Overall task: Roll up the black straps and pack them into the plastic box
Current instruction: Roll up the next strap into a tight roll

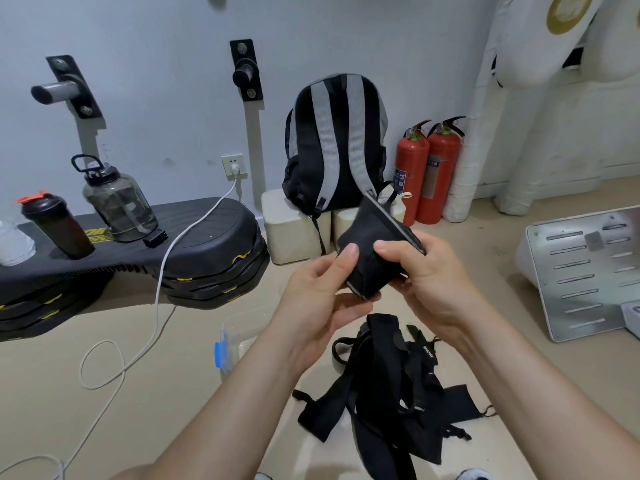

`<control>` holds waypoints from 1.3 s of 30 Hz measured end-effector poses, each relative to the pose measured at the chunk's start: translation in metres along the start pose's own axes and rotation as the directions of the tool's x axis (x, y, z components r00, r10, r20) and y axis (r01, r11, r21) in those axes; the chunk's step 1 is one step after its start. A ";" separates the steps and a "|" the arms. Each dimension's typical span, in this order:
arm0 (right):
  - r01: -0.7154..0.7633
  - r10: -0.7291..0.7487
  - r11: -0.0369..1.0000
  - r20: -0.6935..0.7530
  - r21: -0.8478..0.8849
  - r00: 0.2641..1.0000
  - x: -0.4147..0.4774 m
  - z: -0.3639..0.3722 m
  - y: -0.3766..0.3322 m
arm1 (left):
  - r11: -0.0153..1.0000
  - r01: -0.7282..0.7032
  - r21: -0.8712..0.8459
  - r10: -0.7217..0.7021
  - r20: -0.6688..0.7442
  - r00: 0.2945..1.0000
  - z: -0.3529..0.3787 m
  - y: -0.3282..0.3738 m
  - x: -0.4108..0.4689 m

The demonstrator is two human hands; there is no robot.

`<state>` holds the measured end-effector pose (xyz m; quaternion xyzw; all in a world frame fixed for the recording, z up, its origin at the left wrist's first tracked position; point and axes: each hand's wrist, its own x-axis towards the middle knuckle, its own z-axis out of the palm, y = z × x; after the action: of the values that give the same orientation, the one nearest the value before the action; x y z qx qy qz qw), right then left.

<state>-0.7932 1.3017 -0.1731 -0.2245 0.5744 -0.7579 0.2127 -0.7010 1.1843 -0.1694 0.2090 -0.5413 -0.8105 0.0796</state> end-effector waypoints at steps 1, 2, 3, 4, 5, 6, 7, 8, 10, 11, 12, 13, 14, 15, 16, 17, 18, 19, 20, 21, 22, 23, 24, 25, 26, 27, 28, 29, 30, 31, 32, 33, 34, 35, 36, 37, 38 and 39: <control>-0.010 0.009 1.000 0.030 0.014 0.999 0.000 -0.001 -0.001 | 0.999 -0.020 -0.041 0.021 0.008 1.000 0.000 -0.001 0.001; -0.020 0.018 0.999 0.059 0.030 0.998 0.000 -0.001 -0.002 | 0.996 -0.030 -0.085 0.031 0.005 1.000 0.002 -0.001 0.000; -0.035 0.031 0.998 0.084 0.045 0.996 0.000 -0.002 -0.002 | 0.993 -0.039 -0.114 0.038 -0.012 0.999 0.002 -0.002 0.002; -0.055 0.050 0.997 0.102 0.047 0.994 -0.001 -0.001 -0.003 | 0.990 -0.059 -0.127 0.054 -0.039 0.998 0.002 -0.003 0.002; -0.069 0.066 0.997 0.108 0.027 0.992 -0.002 -0.002 -0.003 | 0.989 -0.100 -0.112 0.093 -0.072 0.993 0.001 -0.004 0.004; -0.074 0.077 0.997 0.102 -0.026 0.992 -0.003 -0.002 -0.003 | 0.985 -0.156 -0.075 0.148 -0.104 0.984 0.000 -0.003 0.005; -0.072 0.082 0.992 0.090 -0.107 0.993 -0.004 -0.003 -0.002 | 0.974 -0.225 -0.018 0.221 -0.126 0.967 -0.002 -0.002 0.007; -0.073 0.088 0.982 0.078 -0.176 0.993 -0.006 -0.004 -0.003 | 0.956 -0.290 0.047 0.294 -0.123 0.948 -0.004 -0.001 0.007; -0.079 0.094 0.978 0.071 -0.192 0.993 -0.007 -0.002 -0.004 | 0.907 -0.387 0.164 0.402 -0.066 0.913 -0.005 0.000 0.006; -0.076 0.088 0.985 0.067 -0.156 0.994 -0.008 -0.001 -0.006 | 0.881 -0.417 0.223 0.435 -0.038 0.899 -0.005 -0.001 0.005; -0.066 0.073 0.989 0.054 -0.130 0.996 -0.008 0.001 -0.007 | 0.858 -0.437 0.270 0.458 -0.018 0.889 -0.005 -0.002 0.005; -0.044 0.049 0.991 0.036 -0.129 0.998 -0.008 0.003 -0.007 | 0.846 -0.446 0.291 0.468 -0.008 0.883 -0.005 -0.004 0.006; -0.016 0.019 0.990 0.018 -0.143 1.000 -0.009 0.004 -0.006 | 0.850 -0.449 0.275 0.467 -0.001 0.884 -0.006 -0.004 0.006; 0.008 -0.007 0.986 0.007 -0.165 1.000 -0.010 0.004 -0.004 | 0.869 -0.443 0.221 0.451 0.014 0.892 -0.007 -0.003 0.007; 0.021 -0.022 0.983 0.000 -0.185 1.000 -0.010 0.005 -0.002 | 0.897 -0.419 0.138 0.418 0.041 0.908 -0.009 -0.003 0.008; 0.027 -0.028 0.979 0.001 -0.204 1.000 -0.011 0.005 -0.001 | 0.921 -0.386 0.057 0.382 0.070 0.922 -0.010 -0.003 0.008; 0.030 -0.029 0.974 0.009 -0.226 1.000 -0.012 0.005 -0.001 | 0.936 -0.351 0.004 0.350 0.086 0.933 -0.010 -0.002 0.008; 0.034 -0.030 0.968 0.023 -0.248 0.999 -0.012 0.005 -0.002 | 0.944 -0.330 -0.006 0.330 0.083 0.940 -0.011 -0.001 0.008; 0.042 -0.033 0.964 0.039 -0.263 0.999 -0.013 0.005 -0.003 | 0.946 -0.324 0.010 0.323 0.065 0.944 -0.011 0.000 0.009; 0.050 -0.037 0.960 0.053 -0.276 0.998 -0.013 0.004 -0.004 | 0.945 -0.325 0.032 0.324 0.045 0.945 -0.011 0.000 0.010; 0.060 -0.042 0.953 0.067 -0.296 0.997 -0.013 0.004 -0.004 | 0.944 -0.326 0.047 0.325 0.026 0.945 -0.011 0.000 0.010; 0.072 -0.046 0.942 0.085 -0.328 0.995 -0.012 0.003 -0.004 | 0.944 -0.325 0.061 0.326 -0.002 0.945 -0.012 0.001 0.011; 0.080 -0.045 0.928 0.103 -0.365 0.994 -0.012 0.003 -0.004 | 0.942 -0.328 0.079 0.331 -0.035 0.943 -0.014 0.002 0.012; 0.084 -0.040 0.913 0.116 -0.399 0.992 -0.012 0.004 -0.003 | 0.939 -0.330 0.097 0.336 -0.057 0.940 -0.016 0.002 0.013; 0.081 -0.032 0.901 0.120 -0.427 0.992 -0.013 0.004 -0.003 | 0.938 -0.329 0.112 0.336 -0.059 0.940 -0.018 0.003 0.014; 0.075 -0.023 0.893 0.121 -0.444 0.992 -0.013 0.004 -0.003 | 0.938 -0.323 0.127 0.332 -0.052 0.942 -0.019 0.003 0.014; 0.069 -0.015 0.888 0.122 -0.454 0.992 -0.012 0.004 -0.003 | 0.939 -0.313 0.145 0.322 -0.046 0.946 -0.019 0.003 0.013; 0.066 -0.007 0.886 0.128 -0.459 0.992 -0.012 0.003 -0.004 | 0.941 -0.297 0.161 0.307 -0.041 0.951 -0.019 0.003 0.013; 0.063 0.001 0.884 0.136 -0.464 0.991 -0.012 0.002 -0.004 | 0.946 -0.273 0.173 0.283 -0.034 0.959 -0.019 0.003 0.012; 0.062 0.008 0.882 0.146 -0.466 0.989 -0.011 0.001 -0.005 | 0.952 -0.244 0.183 0.252 -0.025 0.967 -0.019 0.004 0.011; 0.057 0.018 0.884 0.156 -0.464 0.988 -0.010 0.000 -0.006 | 0.958 -0.212 0.193 0.217 -0.009 0.976 -0.019 0.005 0.010; 0.050 0.030 0.891 0.168 -0.452 0.985 -0.010 -0.001 -0.007 | 0.962 -0.182 0.202 0.184 0.012 0.983 -0.019 0.006 0.009; 0.039 0.044 0.899 0.179 -0.437 0.983 -0.009 -0.002 -0.007 | 0.966 -0.160 0.203 0.157 0.031 0.987 -0.019 0.007 0.009; 0.026 0.061 0.905 0.189 -0.426 0.980 -0.009 -0.003 -0.007 | 0.970 -0.147 0.196 0.142 0.040 0.989 -0.020 0.009 0.008; 0.018 0.074 0.907 0.202 -0.420 0.977 -0.009 -0.003 -0.008 | 0.972 -0.145 0.183 0.141 0.037 0.989 -0.020 0.010 0.008; 0.019 0.080 0.907 0.217 -0.420 0.973 -0.009 -0.004 -0.008 | 0.973 -0.151 0.173 0.149 0.026 0.989 -0.020 0.009 0.008; 0.029 0.079 0.904 0.232 -0.428 0.970 -0.009 -0.004 -0.008 | 0.973 -0.161 0.164 0.161 0.014 0.987 -0.020 0.009 0.008; 0.041 0.075 0.896 0.242 -0.442 0.967 -0.008 -0.005 -0.008 | 0.972 -0.174 0.156 0.176 0.002 0.984 -0.020 0.009 0.009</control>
<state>-0.7901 1.3124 -0.1669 -0.3568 0.7021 -0.5701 0.2339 -0.7012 1.1606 -0.1705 0.1706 -0.6188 -0.7544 0.1373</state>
